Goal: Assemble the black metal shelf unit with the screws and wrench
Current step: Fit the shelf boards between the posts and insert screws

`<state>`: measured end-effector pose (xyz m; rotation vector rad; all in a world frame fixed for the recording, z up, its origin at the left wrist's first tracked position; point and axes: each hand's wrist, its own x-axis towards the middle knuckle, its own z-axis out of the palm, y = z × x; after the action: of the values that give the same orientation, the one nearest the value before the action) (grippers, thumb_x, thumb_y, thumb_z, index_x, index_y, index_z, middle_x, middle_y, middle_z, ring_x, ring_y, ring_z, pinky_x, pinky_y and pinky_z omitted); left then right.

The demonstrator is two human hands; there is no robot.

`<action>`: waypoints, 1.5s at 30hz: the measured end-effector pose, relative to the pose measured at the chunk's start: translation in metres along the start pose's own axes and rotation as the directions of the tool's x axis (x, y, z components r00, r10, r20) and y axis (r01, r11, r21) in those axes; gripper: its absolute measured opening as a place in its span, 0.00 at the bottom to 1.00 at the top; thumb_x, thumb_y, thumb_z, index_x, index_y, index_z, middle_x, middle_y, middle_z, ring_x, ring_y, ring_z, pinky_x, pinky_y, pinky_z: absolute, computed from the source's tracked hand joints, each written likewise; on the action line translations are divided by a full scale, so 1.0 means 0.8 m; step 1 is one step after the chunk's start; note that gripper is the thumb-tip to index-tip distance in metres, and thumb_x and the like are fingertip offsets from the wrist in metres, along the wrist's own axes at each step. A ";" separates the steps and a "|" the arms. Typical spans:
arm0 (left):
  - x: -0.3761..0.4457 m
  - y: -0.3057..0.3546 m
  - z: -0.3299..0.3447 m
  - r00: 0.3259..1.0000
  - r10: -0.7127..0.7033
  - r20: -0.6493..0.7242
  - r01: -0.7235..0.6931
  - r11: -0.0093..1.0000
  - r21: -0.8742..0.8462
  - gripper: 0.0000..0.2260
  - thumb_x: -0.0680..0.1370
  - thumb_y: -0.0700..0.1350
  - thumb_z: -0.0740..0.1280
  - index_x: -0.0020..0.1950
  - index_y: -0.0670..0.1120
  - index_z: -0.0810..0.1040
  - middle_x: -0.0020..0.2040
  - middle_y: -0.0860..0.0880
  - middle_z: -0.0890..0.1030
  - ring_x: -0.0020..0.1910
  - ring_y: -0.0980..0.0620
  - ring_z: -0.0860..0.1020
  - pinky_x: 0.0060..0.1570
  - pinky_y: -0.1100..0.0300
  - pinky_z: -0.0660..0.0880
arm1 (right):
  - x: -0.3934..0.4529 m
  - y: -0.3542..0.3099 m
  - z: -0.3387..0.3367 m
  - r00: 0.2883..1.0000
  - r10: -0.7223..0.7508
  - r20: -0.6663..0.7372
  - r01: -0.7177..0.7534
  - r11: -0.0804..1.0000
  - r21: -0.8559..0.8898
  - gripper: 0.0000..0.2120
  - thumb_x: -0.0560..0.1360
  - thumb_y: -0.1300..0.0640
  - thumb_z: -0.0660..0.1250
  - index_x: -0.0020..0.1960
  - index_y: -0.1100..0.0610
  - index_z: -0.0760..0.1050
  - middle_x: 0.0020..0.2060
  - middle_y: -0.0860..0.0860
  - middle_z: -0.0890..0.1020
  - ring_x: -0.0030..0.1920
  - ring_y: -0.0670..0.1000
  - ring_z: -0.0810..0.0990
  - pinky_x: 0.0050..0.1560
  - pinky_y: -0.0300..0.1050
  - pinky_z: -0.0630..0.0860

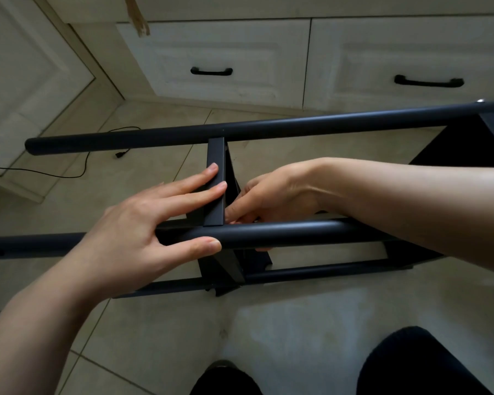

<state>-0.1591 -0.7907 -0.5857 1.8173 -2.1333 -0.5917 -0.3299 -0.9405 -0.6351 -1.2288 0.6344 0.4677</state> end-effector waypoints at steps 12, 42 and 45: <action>0.000 0.000 -0.001 1.000 -0.004 -0.005 0.004 1.000 0.000 0.32 0.69 0.72 0.63 0.73 0.75 0.58 0.75 0.75 0.58 0.74 0.70 0.61 0.68 0.53 0.66 | 0.003 -0.001 0.004 0.999 -0.037 0.027 0.036 0.999 0.012 0.13 0.83 0.53 0.58 0.62 0.60 0.74 0.48 0.55 0.79 0.50 0.54 0.76 0.56 0.49 0.74; 0.000 0.006 -0.003 1.000 -0.022 0.001 0.022 1.000 -0.008 0.31 0.68 0.72 0.63 0.70 0.79 0.57 0.73 0.78 0.57 0.73 0.72 0.60 0.70 0.53 0.65 | 0.010 0.003 -0.004 0.998 -0.058 0.030 0.056 0.997 0.043 0.10 0.82 0.55 0.61 0.48 0.58 0.78 0.37 0.51 0.83 0.41 0.48 0.80 0.50 0.43 0.76; -0.001 0.004 -0.003 1.000 -0.018 -0.009 0.017 1.000 -0.013 0.29 0.68 0.71 0.63 0.69 0.77 0.64 0.73 0.77 0.58 0.73 0.72 0.60 0.68 0.57 0.65 | 0.010 0.001 -0.002 0.996 -0.078 0.034 0.075 0.995 0.067 0.09 0.82 0.56 0.60 0.49 0.58 0.78 0.39 0.51 0.83 0.41 0.47 0.81 0.48 0.41 0.77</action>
<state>-0.1605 -0.7901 -0.5825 1.8303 -2.1054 -0.5990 -0.3249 -0.9419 -0.6417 -1.1754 0.5657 0.4014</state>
